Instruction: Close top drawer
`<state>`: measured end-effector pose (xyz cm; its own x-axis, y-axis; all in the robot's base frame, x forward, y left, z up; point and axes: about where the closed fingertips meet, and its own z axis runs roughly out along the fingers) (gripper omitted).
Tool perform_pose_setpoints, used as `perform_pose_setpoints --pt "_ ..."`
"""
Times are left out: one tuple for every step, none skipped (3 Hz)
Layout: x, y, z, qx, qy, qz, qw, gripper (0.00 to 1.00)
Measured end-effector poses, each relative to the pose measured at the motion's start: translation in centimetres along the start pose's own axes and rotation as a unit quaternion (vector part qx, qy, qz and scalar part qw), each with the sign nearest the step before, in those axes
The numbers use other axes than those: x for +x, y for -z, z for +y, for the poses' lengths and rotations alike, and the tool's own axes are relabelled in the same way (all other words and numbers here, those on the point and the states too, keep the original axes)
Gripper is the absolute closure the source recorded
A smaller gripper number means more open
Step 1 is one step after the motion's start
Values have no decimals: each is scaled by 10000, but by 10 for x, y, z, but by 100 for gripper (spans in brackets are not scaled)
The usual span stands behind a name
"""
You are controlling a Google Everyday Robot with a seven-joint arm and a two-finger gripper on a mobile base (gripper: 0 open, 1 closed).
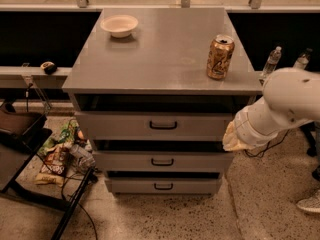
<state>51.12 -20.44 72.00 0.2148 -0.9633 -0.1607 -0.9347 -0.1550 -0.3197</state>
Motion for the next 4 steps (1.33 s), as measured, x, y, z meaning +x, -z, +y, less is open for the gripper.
perform_pose_setpoints --pt "0 6 15 -373 85 15 9993 82" --pt "-1 5 16 -383 75 3 9992 59" --pt "-1 5 16 -383 75 3 9992 36" --pt "-1 5 16 -383 75 3 9992 13"
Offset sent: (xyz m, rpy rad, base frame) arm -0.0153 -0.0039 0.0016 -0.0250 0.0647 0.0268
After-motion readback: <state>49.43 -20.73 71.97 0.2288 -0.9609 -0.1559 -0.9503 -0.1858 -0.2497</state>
